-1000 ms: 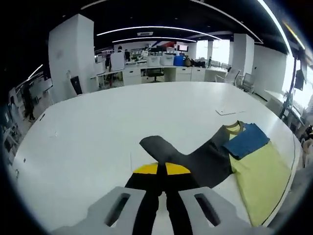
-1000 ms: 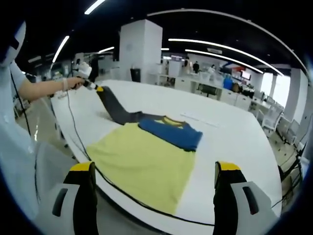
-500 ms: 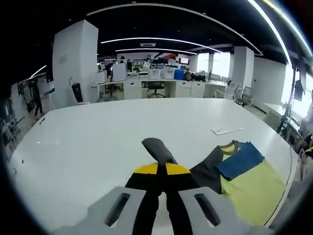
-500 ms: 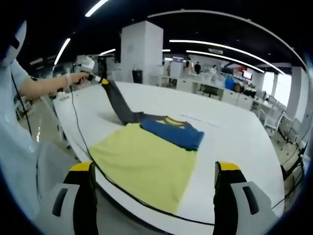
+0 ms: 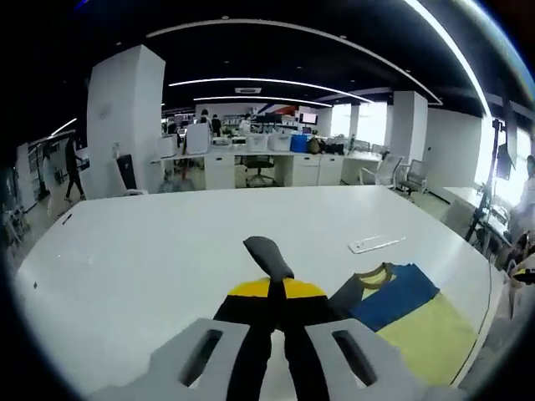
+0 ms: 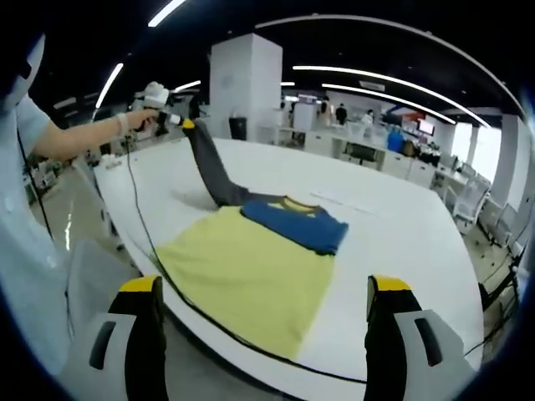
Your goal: Fold the garment on the visible template until the final outline fits inside the template.
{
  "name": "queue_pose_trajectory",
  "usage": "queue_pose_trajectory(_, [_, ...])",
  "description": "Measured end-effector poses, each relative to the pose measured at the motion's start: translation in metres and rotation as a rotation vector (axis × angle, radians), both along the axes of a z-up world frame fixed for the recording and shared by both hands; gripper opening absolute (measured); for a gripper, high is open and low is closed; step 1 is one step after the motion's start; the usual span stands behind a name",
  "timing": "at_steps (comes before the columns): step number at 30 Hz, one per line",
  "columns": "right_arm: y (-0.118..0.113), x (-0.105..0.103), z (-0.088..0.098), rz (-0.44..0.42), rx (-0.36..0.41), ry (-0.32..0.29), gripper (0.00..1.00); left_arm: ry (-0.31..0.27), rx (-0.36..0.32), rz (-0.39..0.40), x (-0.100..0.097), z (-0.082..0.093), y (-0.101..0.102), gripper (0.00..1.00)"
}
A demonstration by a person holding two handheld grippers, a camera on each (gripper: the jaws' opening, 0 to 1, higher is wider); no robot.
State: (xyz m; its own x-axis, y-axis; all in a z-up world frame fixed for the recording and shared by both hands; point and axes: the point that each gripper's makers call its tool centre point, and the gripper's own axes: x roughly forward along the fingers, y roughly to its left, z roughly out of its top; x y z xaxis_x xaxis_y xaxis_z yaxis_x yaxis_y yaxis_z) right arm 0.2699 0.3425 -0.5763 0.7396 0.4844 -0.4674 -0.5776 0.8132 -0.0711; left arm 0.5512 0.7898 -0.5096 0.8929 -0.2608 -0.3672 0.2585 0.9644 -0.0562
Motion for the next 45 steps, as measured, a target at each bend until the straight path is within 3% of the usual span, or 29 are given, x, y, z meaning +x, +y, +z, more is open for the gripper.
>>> queue_pose_trajectory(19, [-0.014,-0.007,0.001,-0.016,0.027,-0.008,1.00,-0.033,0.048,-0.135,0.010,0.039,-0.076,0.00])
queue_pose_trajectory(39, [-0.034,-0.012,0.002,-0.033,0.047,-0.023,1.00,-0.035,0.063,-0.255,0.022,0.057,-0.160,0.00])
queue_pose_trajectory(45, [-0.037,-0.010,0.002,-0.037,0.053,-0.027,1.00,-0.031,0.064,-0.287,0.025,0.055,-0.186,0.00])
